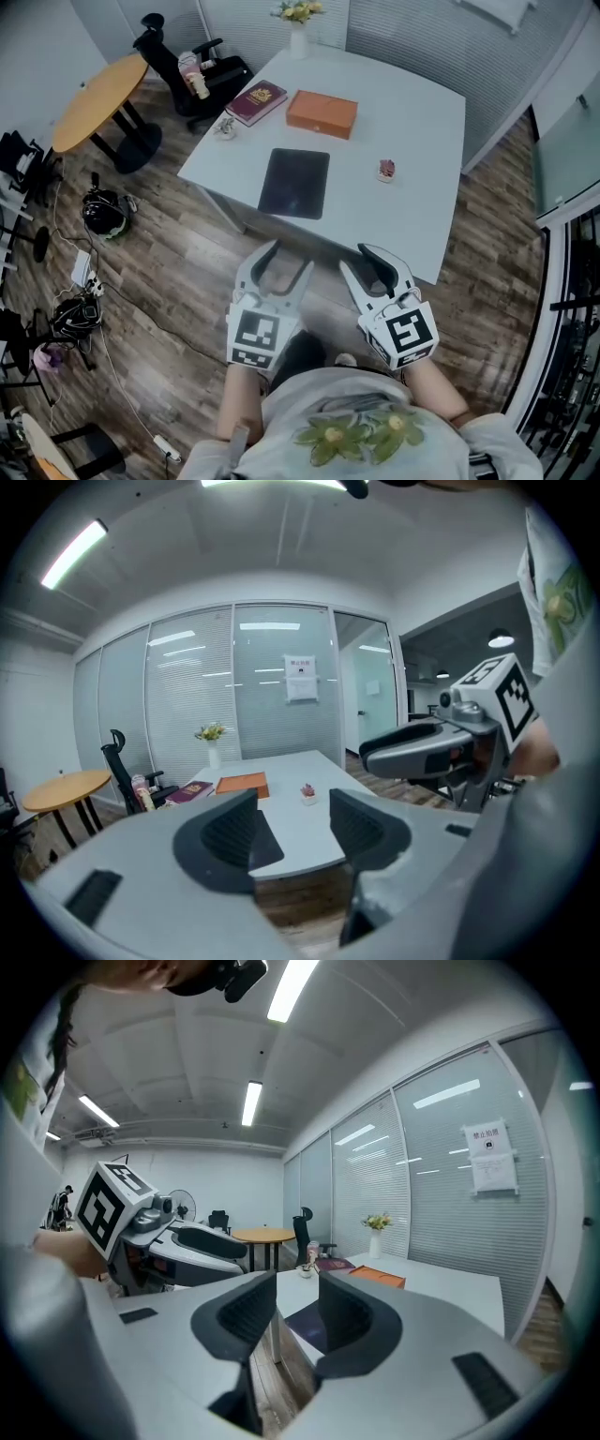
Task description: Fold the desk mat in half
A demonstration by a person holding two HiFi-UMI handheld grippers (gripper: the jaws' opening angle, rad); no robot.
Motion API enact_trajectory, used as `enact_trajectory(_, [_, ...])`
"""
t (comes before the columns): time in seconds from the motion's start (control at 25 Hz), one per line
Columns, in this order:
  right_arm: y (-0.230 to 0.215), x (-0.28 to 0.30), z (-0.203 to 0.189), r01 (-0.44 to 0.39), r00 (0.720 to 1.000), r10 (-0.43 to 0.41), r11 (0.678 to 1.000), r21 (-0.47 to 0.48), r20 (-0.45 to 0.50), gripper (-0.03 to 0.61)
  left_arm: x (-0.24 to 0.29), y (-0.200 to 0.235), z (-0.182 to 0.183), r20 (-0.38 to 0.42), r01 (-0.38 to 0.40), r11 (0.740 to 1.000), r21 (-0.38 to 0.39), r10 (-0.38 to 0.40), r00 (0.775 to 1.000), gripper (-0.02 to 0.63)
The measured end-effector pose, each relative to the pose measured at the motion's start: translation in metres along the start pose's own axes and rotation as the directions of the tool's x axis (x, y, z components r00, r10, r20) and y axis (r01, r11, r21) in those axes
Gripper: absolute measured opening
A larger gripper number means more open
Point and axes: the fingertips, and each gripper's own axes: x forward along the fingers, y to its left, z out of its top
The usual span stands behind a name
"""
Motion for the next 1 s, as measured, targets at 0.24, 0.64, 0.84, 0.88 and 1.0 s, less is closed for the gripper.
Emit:
enact_trajectory(0.24, [-0.002,0.033,-0.008,0.022,0.997,-0.024,0.999,-0.033,-0.074,0.166,0.009,0.040,-0.014,-0.055,0.018,0.996,0.084,-0.014,0.998,0.229])
enact_trajectory(0.64, [0.009,0.090,-0.015,0.024,0.993,-0.034,0.996,-0.086,-0.113,0.173,0.028,0.098,-0.046,-0.123,0.051,0.983,0.174,-0.030,0.992,0.229])
enact_trajectory(0.84, [0.013,0.100,-0.021,0.035,0.989,-0.051,0.992,-0.120,-0.137,0.173,0.036,0.113,-0.053,-0.110,0.051,0.979,0.197,-0.030,0.993,0.229])
enact_trajectory(0.88, [0.013,0.102,-0.023,0.036,0.988,-0.054,0.992,-0.125,-0.143,0.173,0.038,0.116,-0.056,-0.116,0.054,0.978,0.201,-0.031,0.993,0.229])
enact_trajectory(1.0, [0.010,0.107,-0.031,0.041,0.984,-0.062,0.991,-0.130,-0.167,0.173,0.043,0.121,-0.069,-0.147,0.069,0.975,0.210,-0.038,0.988,0.229])
